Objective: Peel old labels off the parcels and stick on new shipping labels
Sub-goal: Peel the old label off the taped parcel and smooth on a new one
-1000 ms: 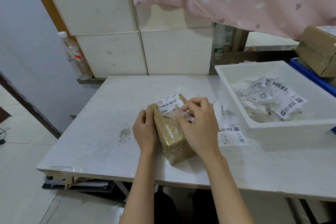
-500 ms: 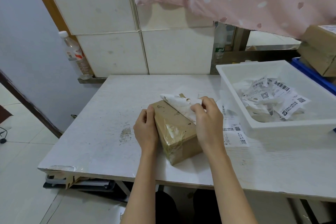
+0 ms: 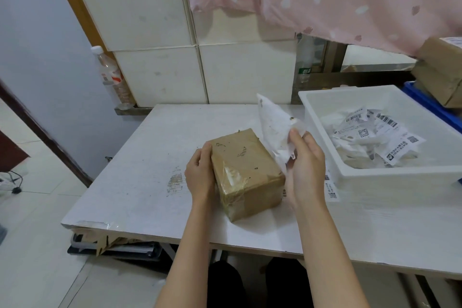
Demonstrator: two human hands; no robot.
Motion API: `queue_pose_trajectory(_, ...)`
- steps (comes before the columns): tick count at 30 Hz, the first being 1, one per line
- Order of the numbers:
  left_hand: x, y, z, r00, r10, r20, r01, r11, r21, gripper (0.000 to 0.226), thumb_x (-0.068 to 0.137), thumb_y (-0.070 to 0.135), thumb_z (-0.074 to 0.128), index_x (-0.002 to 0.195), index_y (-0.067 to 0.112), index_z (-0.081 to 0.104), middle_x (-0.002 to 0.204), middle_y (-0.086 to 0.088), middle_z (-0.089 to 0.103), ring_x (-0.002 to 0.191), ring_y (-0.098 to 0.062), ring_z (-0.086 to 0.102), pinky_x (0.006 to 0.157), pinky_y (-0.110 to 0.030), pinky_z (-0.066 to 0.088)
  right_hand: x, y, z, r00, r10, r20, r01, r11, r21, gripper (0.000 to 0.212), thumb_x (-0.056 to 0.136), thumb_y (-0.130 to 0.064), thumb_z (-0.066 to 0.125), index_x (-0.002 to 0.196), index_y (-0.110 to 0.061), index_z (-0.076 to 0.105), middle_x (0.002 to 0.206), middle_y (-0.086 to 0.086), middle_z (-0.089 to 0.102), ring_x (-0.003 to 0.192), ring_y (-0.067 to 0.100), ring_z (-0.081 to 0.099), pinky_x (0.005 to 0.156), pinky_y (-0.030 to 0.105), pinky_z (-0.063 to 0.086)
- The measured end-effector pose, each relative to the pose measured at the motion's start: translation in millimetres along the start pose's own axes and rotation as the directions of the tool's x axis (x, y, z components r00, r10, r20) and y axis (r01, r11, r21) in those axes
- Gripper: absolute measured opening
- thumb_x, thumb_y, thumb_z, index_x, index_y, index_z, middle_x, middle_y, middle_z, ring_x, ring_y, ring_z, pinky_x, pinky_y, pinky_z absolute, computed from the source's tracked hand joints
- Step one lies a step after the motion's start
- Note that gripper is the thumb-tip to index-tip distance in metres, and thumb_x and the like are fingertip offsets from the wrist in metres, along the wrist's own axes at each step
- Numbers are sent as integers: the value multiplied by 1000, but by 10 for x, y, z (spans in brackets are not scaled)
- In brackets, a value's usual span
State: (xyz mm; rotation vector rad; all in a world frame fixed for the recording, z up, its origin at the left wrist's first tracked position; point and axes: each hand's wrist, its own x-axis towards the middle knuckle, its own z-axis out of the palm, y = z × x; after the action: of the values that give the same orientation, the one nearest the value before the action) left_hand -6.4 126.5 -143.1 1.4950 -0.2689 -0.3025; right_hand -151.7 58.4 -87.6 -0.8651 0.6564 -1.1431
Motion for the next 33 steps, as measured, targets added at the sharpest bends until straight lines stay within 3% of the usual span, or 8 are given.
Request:
queue_pose_trajectory(3, 88, 161, -35, 990, -131, 49, 133, 990, -40, 28, 89, 30, 62, 105, 6, 62, 96, 2, 64, 76, -19, 57, 55, -24, 43, 29, -92, -22, 998, -12, 63, 12, 1000, 0, 13, 89, -19, 66, 89, -8, 59, 90, 10, 51, 85, 21, 46, 77, 28, 38)
queue_pose_trajectory(7, 101, 546, 6, 996, 13, -93, -5, 997, 82, 35, 85, 29, 68, 116, 16, 61, 119, -1, 62, 108, -21, 59, 89, -36, 48, 41, -230, -91, 988, -143, -55, 129, 970, -204, 10, 89, -27, 69, 91, -17, 69, 108, 6, 64, 85, 16, 54, 80, 21, 43)
queue_pose_trajectory(10, -87, 986, 277, 975, 199, -97, -201, 980, -8, 15, 89, 21, 63, 104, 18, 61, 100, 4, 63, 91, -13, 57, 78, -28, 45, 62, -389, -220, 945, -277, -172, 237, 946, -221, 5, 89, -28, 70, 87, -23, 71, 84, -7, 65, 70, 9, 45, 69, 18, 42)
queue_pose_trajectory(12, -274, 1166, 571, 963, 263, 56, -261, 965, -42, 5, 91, 18, 60, 95, 16, 62, 86, 4, 64, 74, -8, 53, 66, -22, 40, 92, -524, -332, 901, -356, -249, 298, 924, -240, 5, 90, -28, 69, 87, -25, 71, 80, -10, 66, 71, 10, 49, 69, 21, 46)
queue_pose_trajectory(17, -691, 857, 1326, 885, 29, 465, -112, 982, 150, 12, 93, 18, 56, 86, 11, 63, 76, 0, 59, 60, -9, 52, 50, -21, 38, 271, -901, -718, 767, -497, -406, 384, 863, -329, 9, 92, -22, 65, 94, -30, 69, 100, -9, 69, 95, 2, 62, 77, 8, 48)
queue_pose_trajectory(26, -891, 255, 1744, 880, -161, 448, 45, 965, 257, 21, 98, 27, 55, 84, 14, 45, 74, -2, 51, 61, -13, 45, 52, -24, 37, 660, -1027, -1484, 560, -627, -542, 374, 775, -509, 22, 94, -5, 59, 114, -10, 68, 121, -4, 60, 110, -3, 55, 91, 5, 43)
queue_pose_trajectory(30, -894, 202, 1784, 878, -160, 451, 43, 965, 258, 21, 97, 27, 55, 82, 14, 49, 74, 0, 50, 63, -13, 44, 55, -27, 35, 792, -1003, -1603, 571, -653, -498, 288, 727, -623, 26, 96, -4, 53, 119, -11, 64, 132, -1, 54, 123, 0, 44, 95, 5, 38)
queue_pose_trajectory(33, -865, 146, 1816, 878, -168, 448, 53, 965, 256, 20, 96, 26, 54, 79, 15, 52, 80, -1, 53, 67, -15, 45, 59, -29, 35, 877, -984, -1642, 595, -638, -488, 207, 709, -674, 32, 96, 0, 51, 125, -9, 60, 139, 3, 49, 134, 11, 41, 107, 20, 39)
